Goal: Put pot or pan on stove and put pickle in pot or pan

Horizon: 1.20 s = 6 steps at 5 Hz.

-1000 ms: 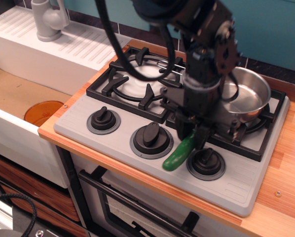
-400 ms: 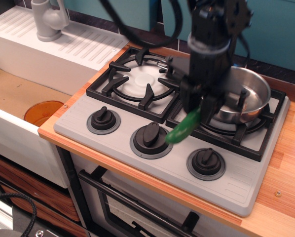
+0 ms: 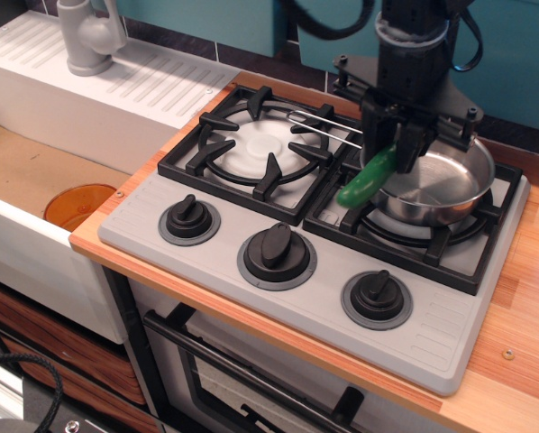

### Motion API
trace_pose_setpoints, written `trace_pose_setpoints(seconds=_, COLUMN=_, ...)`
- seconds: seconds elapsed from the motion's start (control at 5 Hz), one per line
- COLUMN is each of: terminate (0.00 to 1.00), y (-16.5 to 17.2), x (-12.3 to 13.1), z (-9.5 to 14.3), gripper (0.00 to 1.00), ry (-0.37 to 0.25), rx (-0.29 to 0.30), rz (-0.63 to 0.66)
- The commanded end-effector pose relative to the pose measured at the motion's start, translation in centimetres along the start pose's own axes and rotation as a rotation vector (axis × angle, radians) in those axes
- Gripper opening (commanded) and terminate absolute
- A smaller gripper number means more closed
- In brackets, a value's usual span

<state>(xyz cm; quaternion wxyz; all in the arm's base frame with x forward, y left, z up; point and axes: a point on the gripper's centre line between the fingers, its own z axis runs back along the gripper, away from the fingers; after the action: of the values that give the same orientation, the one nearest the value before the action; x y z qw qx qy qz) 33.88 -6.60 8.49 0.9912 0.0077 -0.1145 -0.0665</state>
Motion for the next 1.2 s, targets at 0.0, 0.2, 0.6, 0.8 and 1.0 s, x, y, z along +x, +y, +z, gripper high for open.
trace_pose_setpoints(seconds=0.0, terminate=0.00, y=0.6, x=4.9, z=-0.4, gripper=0.00, ry=-0.091, rx=0.019, rz=0.011)
trace_pose_setpoints(seconds=0.2, terminate=0.00, y=0.5, x=5.7, z=-0.3, gripper=0.00, ry=-0.085, rx=0.017, rz=0.033)
trace_pose_setpoints(seconds=0.6, terminate=0.00, y=0.5, x=5.8, z=0.8, gripper=1.00, ry=-0.074, rx=0.034, rz=0.057)
trace_pose_setpoints(seconds=0.8, terminate=0.00, y=0.6, x=5.0, z=2.3, gripper=1.00, ry=-0.040, rx=0.024, rz=0.047)
trace_pose_setpoints(seconds=1.0, terminate=0.00, y=1.8, x=4.0, z=3.6, gripper=1.00, ry=-0.014, rx=0.010, rz=0.009)
